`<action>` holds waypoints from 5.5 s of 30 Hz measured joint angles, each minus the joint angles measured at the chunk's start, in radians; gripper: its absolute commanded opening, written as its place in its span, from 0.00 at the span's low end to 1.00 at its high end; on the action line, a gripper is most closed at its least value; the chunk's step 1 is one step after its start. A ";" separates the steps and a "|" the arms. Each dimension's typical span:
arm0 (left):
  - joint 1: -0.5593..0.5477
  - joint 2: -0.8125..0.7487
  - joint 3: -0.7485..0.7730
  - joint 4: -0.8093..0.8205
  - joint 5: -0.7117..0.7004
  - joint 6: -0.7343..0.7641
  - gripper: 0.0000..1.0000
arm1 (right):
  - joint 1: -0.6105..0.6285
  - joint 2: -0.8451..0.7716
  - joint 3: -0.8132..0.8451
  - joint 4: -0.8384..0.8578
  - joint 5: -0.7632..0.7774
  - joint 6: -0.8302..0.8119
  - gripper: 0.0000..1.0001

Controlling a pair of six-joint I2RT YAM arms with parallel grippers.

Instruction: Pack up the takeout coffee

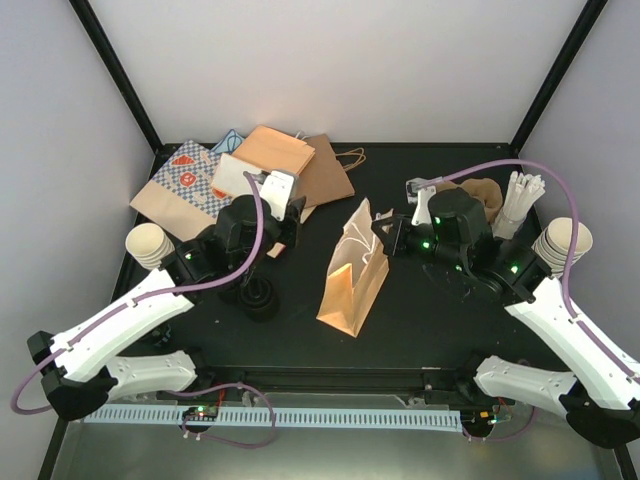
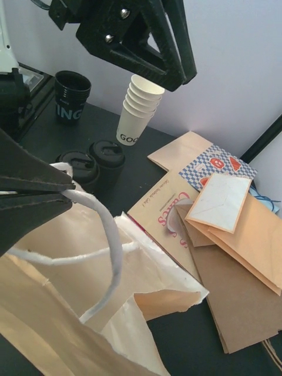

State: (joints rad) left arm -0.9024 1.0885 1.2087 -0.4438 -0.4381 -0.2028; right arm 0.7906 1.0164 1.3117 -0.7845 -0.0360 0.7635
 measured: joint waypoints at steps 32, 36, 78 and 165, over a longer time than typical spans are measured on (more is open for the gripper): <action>0.053 0.134 0.072 -0.044 0.669 0.188 0.73 | 0.000 -0.031 -0.030 -0.032 0.029 -0.030 0.02; 0.023 0.146 0.072 -0.085 0.669 0.243 0.72 | 0.000 -0.031 -0.030 -0.032 0.030 -0.031 0.02; 0.159 0.154 0.010 0.063 0.196 -0.153 0.52 | 0.000 -0.082 -0.092 -0.107 0.087 -0.059 0.02; 0.270 0.184 0.099 0.063 0.982 -0.054 0.02 | 0.000 -0.238 -0.205 -0.346 0.275 -0.161 0.39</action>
State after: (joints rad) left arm -0.6319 1.2724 1.3075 -0.3813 0.5442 -0.2569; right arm 0.7906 0.7784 1.1069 -1.1301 0.2390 0.6029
